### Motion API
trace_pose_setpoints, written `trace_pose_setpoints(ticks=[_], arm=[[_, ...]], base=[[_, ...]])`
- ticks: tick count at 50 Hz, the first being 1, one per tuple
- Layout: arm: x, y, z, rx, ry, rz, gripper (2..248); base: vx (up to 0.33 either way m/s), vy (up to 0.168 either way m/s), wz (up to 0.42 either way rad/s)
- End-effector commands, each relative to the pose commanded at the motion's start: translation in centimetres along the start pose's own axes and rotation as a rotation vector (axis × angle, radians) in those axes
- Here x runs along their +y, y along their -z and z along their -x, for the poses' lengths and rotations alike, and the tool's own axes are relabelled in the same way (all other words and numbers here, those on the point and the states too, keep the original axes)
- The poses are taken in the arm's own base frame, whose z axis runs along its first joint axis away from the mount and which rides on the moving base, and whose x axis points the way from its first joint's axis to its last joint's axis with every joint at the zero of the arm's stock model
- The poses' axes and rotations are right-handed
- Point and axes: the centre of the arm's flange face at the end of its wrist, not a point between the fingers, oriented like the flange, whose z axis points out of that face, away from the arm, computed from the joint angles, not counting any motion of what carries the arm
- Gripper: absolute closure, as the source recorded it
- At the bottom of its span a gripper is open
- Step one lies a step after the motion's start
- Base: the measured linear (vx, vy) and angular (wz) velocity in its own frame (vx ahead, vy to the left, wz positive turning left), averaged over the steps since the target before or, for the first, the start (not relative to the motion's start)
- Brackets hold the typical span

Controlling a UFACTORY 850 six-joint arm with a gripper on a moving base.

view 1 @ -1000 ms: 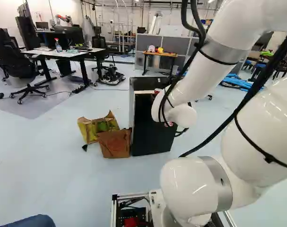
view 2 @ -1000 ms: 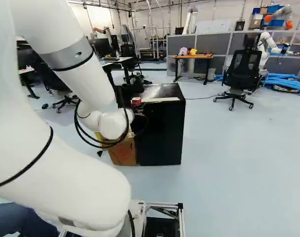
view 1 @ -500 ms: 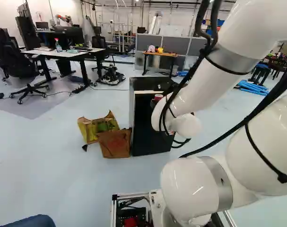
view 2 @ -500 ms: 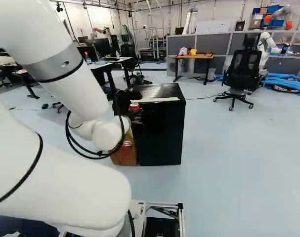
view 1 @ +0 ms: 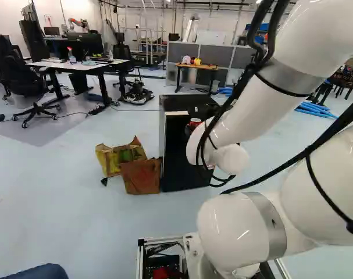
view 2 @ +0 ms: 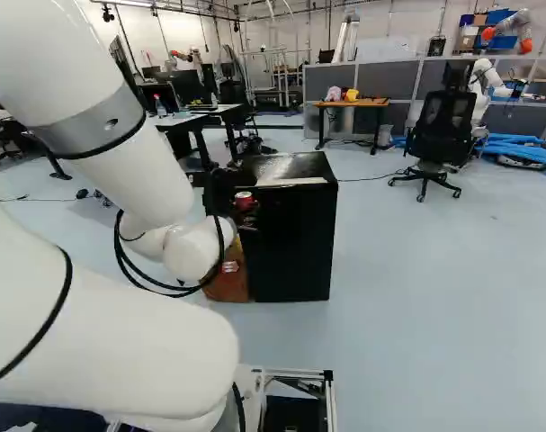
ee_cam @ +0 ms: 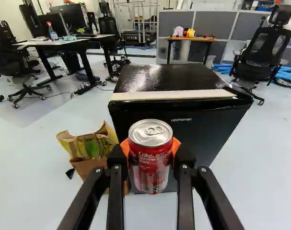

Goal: Grab a drink from the fridge

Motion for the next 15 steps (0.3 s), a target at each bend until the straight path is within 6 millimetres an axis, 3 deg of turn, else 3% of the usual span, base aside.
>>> trace_pose_setpoints(ticks=[15], arm=[[0.00, 0.00, 0.00, 0.000, 0.000, 0.000, 150]], base=[[0.000, 0.000, 0.000]])
